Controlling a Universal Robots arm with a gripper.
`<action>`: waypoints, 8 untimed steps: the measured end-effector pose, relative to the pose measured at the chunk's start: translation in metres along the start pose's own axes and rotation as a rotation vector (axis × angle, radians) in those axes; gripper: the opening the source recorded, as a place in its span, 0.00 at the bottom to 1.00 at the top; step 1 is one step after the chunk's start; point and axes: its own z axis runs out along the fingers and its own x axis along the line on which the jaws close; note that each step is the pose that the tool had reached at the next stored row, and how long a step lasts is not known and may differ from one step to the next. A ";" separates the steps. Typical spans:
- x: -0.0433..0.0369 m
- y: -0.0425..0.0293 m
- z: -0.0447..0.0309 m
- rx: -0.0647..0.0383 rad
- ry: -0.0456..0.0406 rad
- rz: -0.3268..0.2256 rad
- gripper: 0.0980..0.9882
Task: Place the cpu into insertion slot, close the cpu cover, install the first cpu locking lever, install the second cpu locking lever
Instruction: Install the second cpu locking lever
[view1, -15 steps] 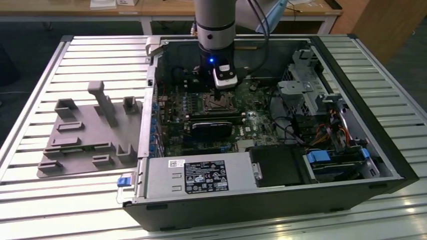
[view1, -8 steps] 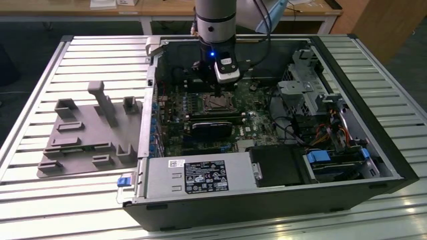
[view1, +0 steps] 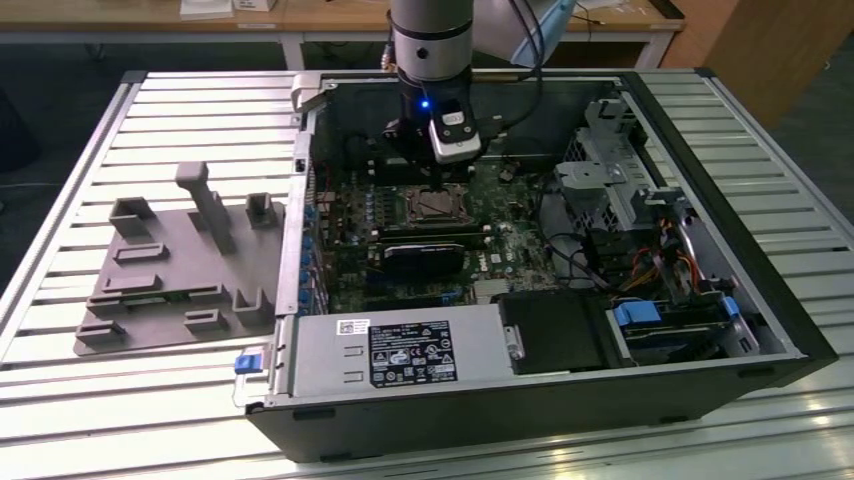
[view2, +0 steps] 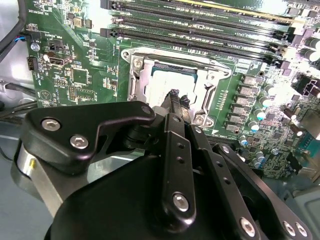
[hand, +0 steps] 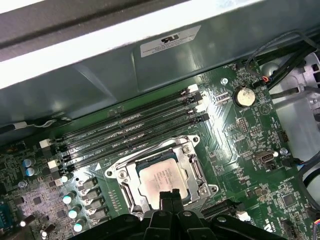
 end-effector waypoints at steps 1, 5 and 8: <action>0.0000 0.0000 0.0000 0.000 0.0000 0.000 0.00; -0.0003 -0.0007 -0.0001 0.001 -0.0005 0.000 0.00; -0.0010 -0.0025 -0.0001 0.004 -0.0018 0.000 0.00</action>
